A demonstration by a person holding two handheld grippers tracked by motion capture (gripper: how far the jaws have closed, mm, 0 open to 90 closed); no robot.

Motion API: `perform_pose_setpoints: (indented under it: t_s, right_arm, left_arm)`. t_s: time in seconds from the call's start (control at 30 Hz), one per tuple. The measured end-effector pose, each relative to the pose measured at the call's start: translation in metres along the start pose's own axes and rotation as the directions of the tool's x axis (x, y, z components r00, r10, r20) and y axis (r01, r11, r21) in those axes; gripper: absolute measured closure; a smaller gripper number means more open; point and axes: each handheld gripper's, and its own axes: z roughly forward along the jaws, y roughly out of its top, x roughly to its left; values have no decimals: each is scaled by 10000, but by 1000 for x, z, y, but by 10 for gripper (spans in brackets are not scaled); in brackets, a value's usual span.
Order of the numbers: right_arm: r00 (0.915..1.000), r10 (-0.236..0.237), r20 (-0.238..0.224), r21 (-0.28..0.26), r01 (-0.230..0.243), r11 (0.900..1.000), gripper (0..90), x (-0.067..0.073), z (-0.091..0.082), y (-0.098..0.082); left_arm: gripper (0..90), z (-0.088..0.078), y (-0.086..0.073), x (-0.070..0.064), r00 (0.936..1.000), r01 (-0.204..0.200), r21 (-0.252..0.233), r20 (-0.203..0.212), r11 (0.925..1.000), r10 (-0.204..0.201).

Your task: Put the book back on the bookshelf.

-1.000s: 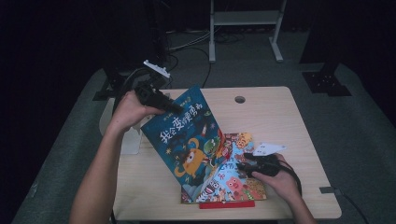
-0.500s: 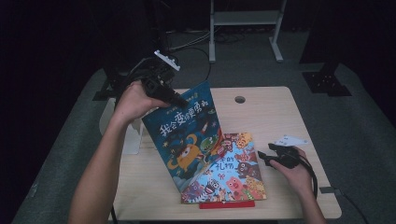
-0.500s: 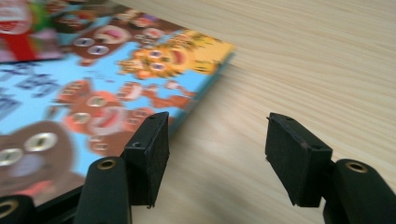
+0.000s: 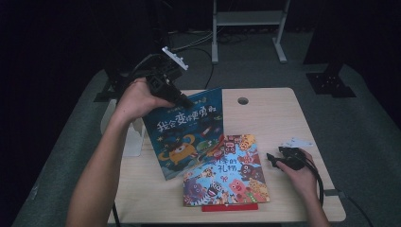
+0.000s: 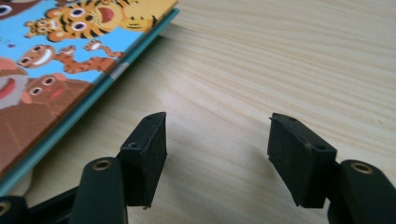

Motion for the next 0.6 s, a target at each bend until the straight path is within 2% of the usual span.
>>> perform_pose_setpoints:
  t_s: [0.2, 0.47, 0.6]
  right_arm:
    - [9998, 191, 86, 90, -191, 9998, 331, -2, 3, -1]
    - [9998, 188, 97, 291, -191, 9994, 186, 0, 6, 1]
    - [9998, 174, 115, 332, -178, 9993, 176, 1, 6, 2]
  left_arm:
    - [827, -1, 3, -7, 9989, -196, 237, -429, 9995, 206]
    - [827, -15, -1, -8, 9992, -28, -153, -405, 9999, 21]
    - [827, -24, -8, -8, 9987, 36, -295, -507, 9996, -51]
